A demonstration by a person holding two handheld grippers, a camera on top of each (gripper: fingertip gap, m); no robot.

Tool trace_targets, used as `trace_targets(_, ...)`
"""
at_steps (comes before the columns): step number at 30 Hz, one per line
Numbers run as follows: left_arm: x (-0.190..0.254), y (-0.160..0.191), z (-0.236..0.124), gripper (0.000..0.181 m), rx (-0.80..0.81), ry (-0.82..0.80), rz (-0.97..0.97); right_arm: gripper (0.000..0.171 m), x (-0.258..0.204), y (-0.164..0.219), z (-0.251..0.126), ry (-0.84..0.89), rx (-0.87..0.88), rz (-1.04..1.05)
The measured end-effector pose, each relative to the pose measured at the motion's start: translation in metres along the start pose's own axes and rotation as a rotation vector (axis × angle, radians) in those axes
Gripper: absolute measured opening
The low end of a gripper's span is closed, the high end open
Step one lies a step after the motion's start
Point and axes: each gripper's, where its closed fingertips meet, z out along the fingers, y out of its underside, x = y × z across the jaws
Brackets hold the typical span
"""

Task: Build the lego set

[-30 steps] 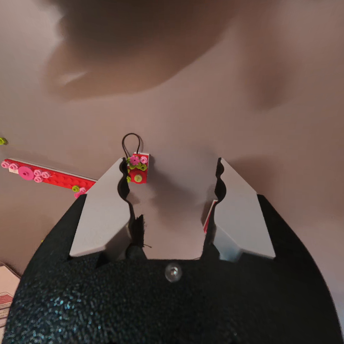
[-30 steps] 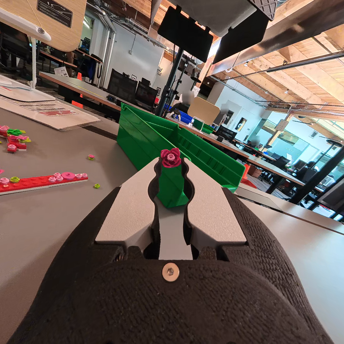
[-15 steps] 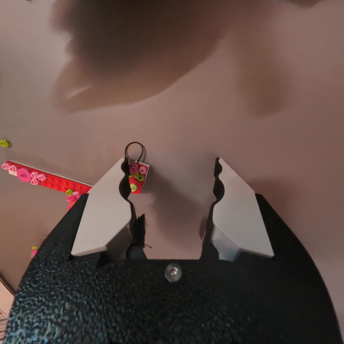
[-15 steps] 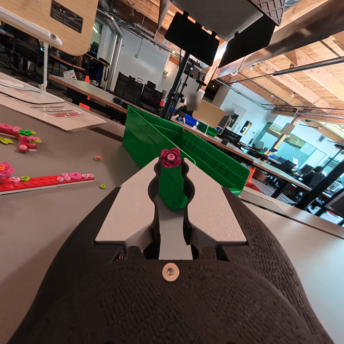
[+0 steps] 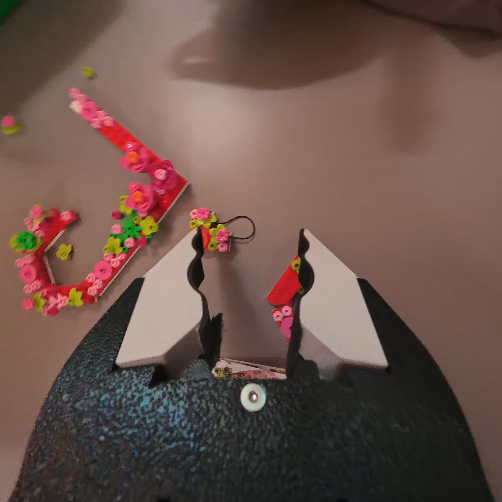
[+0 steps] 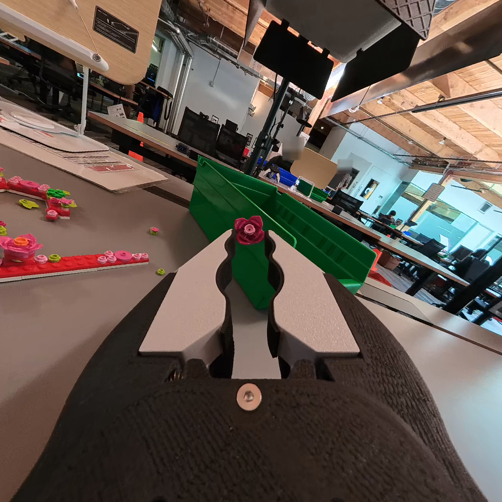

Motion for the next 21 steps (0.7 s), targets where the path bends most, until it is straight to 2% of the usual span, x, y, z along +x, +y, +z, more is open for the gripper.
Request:
trace_targets(4,-0.028,0.003,-0.009,0.068,0.102,-0.144,-0.196,0.018,-0.001,0.000,0.000,-0.009,0.000,0.004)
trace_targets(6,-0.031,0.004,-0.006,0.075,0.126,-0.159,-0.267,0.018,-0.003,0.000,0.001,-0.015,-0.001,-0.001)
trace_targets(11,-0.052,0.015,0.004,0.090,0.091,-0.306,-0.282,0.018,-0.005,0.000,0.000,-0.027,-0.001,-0.001)
trace_targets(15,-0.055,0.023,0.007,0.082,0.063,-0.328,-0.285,0.018,-0.006,0.000,0.000,-0.032,-0.003,-0.005)
trace_targets(19,-0.072,0.040,-0.008,0.075,0.030,-0.448,-0.311,0.018,-0.009,0.000,0.000,-0.048,-0.001,-0.008)
trace_targets(21,-0.065,0.034,-0.006,0.073,0.104,-0.368,-0.330,0.018,-0.012,-0.001,0.001,-0.063,0.003,-0.013)
